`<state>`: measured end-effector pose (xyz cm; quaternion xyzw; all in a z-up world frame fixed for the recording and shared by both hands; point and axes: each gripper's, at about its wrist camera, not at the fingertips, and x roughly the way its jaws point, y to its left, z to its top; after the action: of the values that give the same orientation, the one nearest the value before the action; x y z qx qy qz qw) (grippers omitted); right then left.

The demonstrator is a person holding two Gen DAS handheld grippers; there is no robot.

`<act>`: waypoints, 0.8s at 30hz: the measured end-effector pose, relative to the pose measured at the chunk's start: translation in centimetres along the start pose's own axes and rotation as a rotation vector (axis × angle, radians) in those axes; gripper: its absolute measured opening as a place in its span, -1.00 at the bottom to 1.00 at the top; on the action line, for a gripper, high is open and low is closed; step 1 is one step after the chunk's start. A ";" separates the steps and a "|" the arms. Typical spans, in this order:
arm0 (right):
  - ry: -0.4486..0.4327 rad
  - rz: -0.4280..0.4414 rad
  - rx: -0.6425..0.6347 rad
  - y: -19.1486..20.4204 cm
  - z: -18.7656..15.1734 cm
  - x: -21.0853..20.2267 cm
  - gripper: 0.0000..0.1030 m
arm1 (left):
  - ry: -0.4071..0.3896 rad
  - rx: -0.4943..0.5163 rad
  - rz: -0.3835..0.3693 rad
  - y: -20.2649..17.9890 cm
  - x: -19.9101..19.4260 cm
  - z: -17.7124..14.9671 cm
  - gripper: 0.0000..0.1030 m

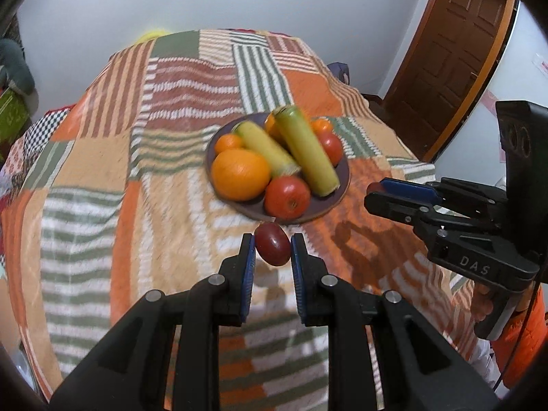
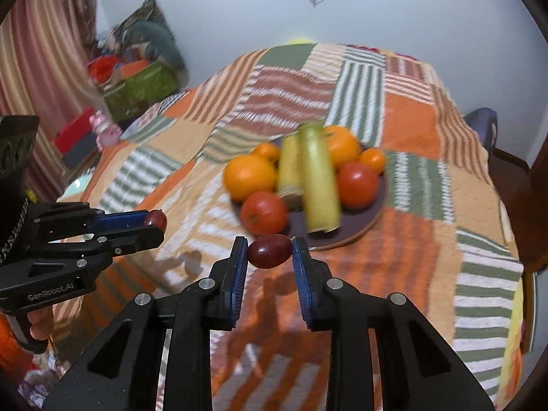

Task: Organize fruits
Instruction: 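Lower both plums onto the purple plate and open both tools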

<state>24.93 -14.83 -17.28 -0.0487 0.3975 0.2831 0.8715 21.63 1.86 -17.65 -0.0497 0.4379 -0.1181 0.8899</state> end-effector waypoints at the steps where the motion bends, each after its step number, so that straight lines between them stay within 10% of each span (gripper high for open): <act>1: -0.007 -0.006 0.003 -0.3 0.2 0.1 -0.52 | -0.003 0.007 -0.001 -0.3 0.3 0.6 -0.60; 24: 0.106 0.057 -0.056 -1.3 -0.1 6.1 -0.52 | 0.067 0.033 -0.028 -0.4 8.6 5.6 -0.54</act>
<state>28.75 -13.16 -21.95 -0.0766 0.4363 0.3158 0.8391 31.08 -0.78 -20.70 -0.0373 0.4648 -0.1394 0.8736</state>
